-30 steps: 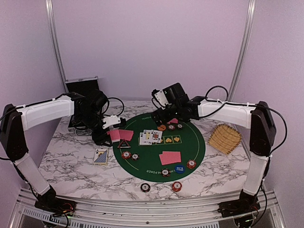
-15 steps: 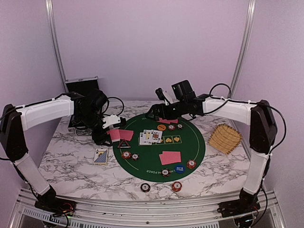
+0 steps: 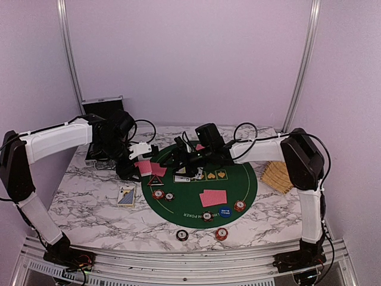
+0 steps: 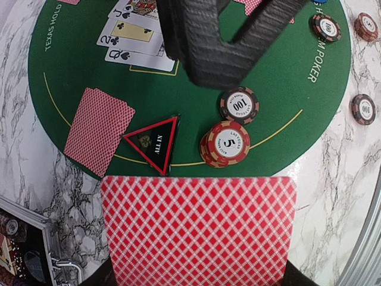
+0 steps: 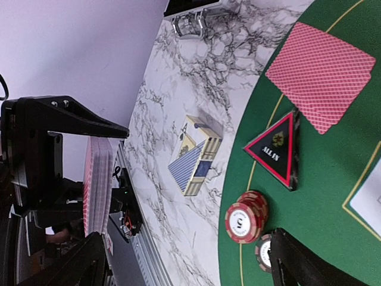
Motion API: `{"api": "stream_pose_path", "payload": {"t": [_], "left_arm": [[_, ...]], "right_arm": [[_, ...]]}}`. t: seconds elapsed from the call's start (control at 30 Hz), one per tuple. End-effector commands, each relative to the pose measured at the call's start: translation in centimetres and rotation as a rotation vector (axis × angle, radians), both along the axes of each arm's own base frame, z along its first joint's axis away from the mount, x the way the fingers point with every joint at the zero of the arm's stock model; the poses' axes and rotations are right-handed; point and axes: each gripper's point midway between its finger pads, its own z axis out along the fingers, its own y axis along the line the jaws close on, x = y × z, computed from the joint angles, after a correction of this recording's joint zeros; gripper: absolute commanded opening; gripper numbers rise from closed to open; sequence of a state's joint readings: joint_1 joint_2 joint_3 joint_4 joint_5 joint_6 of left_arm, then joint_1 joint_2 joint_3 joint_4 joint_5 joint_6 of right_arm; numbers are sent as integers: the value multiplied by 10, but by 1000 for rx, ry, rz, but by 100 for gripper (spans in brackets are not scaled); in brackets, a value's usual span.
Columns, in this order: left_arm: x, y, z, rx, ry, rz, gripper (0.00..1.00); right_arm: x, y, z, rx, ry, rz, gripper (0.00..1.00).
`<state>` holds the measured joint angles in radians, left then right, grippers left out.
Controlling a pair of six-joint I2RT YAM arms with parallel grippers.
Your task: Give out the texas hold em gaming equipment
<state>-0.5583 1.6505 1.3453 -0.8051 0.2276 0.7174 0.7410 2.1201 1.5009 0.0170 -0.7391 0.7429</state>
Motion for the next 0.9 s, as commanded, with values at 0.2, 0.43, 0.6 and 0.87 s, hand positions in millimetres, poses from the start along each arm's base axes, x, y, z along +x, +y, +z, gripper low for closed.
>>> {"api": "stream_pose_path", "payload": {"t": [0.2,0.43,0.6,0.87], "left_arm": [[3,-10,17,-42,-31,-9,0],[7,-15,22,-51,-41,-9,0],[8,-18,22,-52,-44,-14,0],[6,-21,21,-49,-39,-22,0]], "right_arm": [[-14,33,40,195,37,82,92],[-16,44,42,228,65,99,90],[-17,50,44,246,73,111,88],[-22,61,47,277,93,124,88]]}}
